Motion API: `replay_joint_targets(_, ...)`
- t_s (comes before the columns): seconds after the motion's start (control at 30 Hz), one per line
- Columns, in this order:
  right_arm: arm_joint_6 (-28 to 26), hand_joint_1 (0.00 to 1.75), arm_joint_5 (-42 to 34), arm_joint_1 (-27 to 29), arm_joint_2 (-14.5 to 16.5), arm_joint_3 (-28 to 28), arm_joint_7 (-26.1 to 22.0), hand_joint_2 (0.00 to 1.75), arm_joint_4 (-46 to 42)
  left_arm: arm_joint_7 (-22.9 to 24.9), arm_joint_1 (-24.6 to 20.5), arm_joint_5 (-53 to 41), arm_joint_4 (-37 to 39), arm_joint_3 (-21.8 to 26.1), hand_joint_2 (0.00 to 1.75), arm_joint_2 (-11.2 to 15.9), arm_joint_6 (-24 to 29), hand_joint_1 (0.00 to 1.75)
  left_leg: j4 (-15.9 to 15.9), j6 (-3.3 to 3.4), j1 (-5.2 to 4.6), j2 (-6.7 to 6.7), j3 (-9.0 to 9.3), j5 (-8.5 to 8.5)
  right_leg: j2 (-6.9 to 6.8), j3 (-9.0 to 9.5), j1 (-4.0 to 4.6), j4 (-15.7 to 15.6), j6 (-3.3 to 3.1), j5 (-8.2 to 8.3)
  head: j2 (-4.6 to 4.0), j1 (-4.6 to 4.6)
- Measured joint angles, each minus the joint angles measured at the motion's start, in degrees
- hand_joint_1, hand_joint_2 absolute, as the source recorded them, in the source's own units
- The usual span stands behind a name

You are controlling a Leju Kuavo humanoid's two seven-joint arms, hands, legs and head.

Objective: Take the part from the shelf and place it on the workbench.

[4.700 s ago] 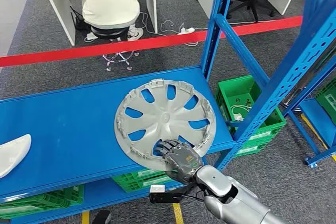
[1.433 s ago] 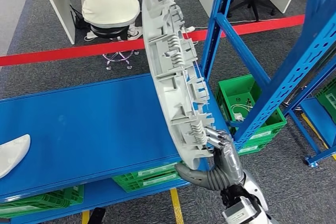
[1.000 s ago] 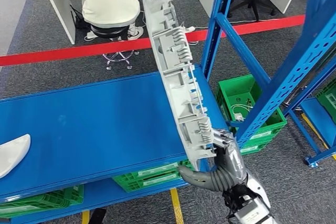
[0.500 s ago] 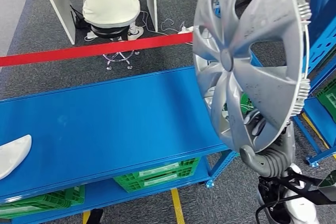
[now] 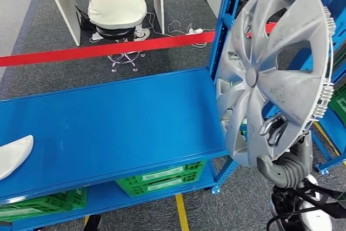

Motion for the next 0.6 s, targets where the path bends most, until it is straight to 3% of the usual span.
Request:
replay_joint_targets(0.07, 0.15, 1.75, 0.11, 0.1, 0.05, 0.02, -0.1, 1.75, -0.02, -0.06, -0.03, 0.27, 0.0, 0.36, 1.75, 0.08, -0.1, 0.0, 0.22, -0.5, -0.07, -0.16, -0.29, 0.16, 0.2, 0.99, 0.26, -1.31, -0.51, 0.01, 0.0, -0.01)
replay_joint_targets(0.2, 0.24, 1.75, 0.26, 0.17, 0.07, 0.04, -0.13, 1.75, -0.03, -0.09, 0.02, 0.33, 0.0, 0.56, 1.75, 0.1, -0.11, 0.0, 0.32, -0.96, 0.02, -0.27, -0.44, 0.52, 0.16, 0.55, 0.36, -1.15, -0.96, 0.05, 0.0, -0.04)
replay_joint_targets(0.27, 0.37, 1.75, 0.43, 0.27, 0.14, 0.09, -0.15, 1.75, -0.09, -0.11, -0.01, 0.41, 0.0, 0.94, 1.75, 0.14, -0.13, 0.0, 3.18, -1.83, 0.28, -0.11, -2.21, -2.01, -0.25, -0.56, 0.37, -1.17, -2.39, 0.77, 0.0, -0.31)
replay_joint_targets(0.33, 0.42, 1.75, 0.48, 0.39, 0.27, 0.13, -0.2, 1.75, -0.14, -0.13, -0.05, 0.44, 0.0, 1.3, 1.75, 0.15, -0.13, 0.0, 10.63, -2.63, 0.5, 0.16, -5.52, -7.23, -0.89, -2.03, 0.26, -1.28, -3.62, 1.95, 0.0, -0.65)
replay_joint_targets(0.37, 0.39, 1.75, 0.44, 0.42, 0.31, 0.12, -0.22, 1.75, -0.14, -0.13, -0.04, 0.44, 0.0, 1.39, 1.75, 0.13, -0.13, 0.0, 14.4, -2.83, 0.56, 0.21, -6.76, -9.06, -1.11, -2.62, 0.25, -1.27, -3.63, 2.38, 0.0, -0.7)
replay_joint_targets(0.4, 0.36, 1.75, 0.4, 0.44, 0.33, 0.1, -0.25, 1.75, -0.14, -0.13, 0.0, 0.45, 0.0, 1.45, 1.75, 0.14, -0.13, 0.0, 16.84, -3.0, 0.63, 0.23, -7.27, -9.8, -1.27, -3.23, 0.21, -1.26, -3.52, 2.82, 0.0, -0.69)
replay_joint_targets(0.43, 0.28, 1.75, 0.37, 0.45, 0.34, 0.09, -0.29, 1.75, -0.14, -0.14, 0.03, 0.51, 0.0, 1.53, 1.75, 0.17, -0.13, 0.0, 17.2, -3.16, 0.74, 0.24, -6.71, -9.32, -1.36, -3.85, 0.1, -1.25, -3.31, 3.3, 0.0, -0.7)
replay_joint_targets(0.47, 0.15, 1.75, 0.37, 0.47, 0.35, 0.07, -0.36, 1.75, -0.14, -0.18, 0.05, 0.59, 0.0, 1.62, 1.75, 0.26, -0.12, 0.0, 15.47, -3.36, 0.92, 0.25, -5.09, -7.98, -1.39, -4.45, -0.08, -1.22, -3.01, 3.78, 0.0, -0.69)
replay_joint_targets(0.53, -0.19, 1.75, 0.44, 0.51, 0.39, 0.01, -0.53, 1.75, -0.15, -0.38, -0.05, 0.74, -0.01, 1.79, 1.75, 0.33, -0.09, 0.0, 7.95, -4.0, 1.46, 0.2, 0.39, -5.44, -1.28, -5.6, -0.38, -1.0, -2.18, 4.71, 0.0, -0.81)
replay_joint_targets(0.6, -0.46, 1.75, 0.49, 0.58, 0.45, -0.11, -0.77, 1.75, -0.14, -0.6, -0.21, 0.61, -0.02, 1.85, 1.75, 0.24, -0.07, 0.0, 2.27, -3.88, 1.65, -0.04, 3.96, -5.19, -1.1, -6.44, -0.37, -0.68, -1.28, 5.61, 0.0, -0.96)
